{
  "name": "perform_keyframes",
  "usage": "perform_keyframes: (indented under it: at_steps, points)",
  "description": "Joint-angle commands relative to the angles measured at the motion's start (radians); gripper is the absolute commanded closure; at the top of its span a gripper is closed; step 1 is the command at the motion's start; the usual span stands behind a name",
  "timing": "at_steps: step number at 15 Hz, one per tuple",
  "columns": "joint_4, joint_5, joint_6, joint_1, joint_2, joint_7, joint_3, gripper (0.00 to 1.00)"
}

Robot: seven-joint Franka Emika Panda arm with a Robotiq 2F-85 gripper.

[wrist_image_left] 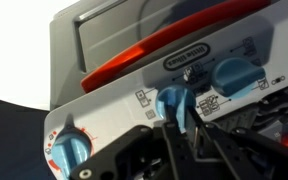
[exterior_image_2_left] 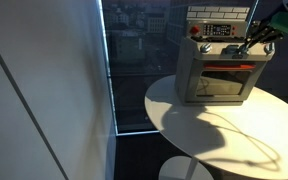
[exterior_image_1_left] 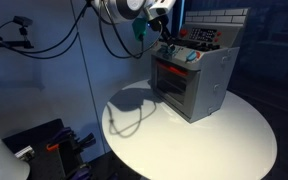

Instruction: Turn the knob on the stove

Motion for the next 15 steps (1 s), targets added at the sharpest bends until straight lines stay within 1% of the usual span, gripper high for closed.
perform_keyframes:
  at_steps: [1,2,4,8,12,15]
  points:
    - [0.029,-0.027,-0.014,0.005,0.011,0.035,-0.009,0.91]
    - [0.028,-0.027,-0.014,0.005,0.010,0.034,-0.010,0.94]
    - [0.027,-0.026,-0.015,0.005,0.009,0.033,-0.010,0.93]
    - [0.022,-0.014,-0.017,0.004,0.005,0.030,-0.009,0.94]
    - [0.004,0.024,-0.010,0.000,-0.012,0.035,-0.004,0.95]
    - [-0.015,0.051,0.009,0.000,-0.026,0.064,-0.004,0.95]
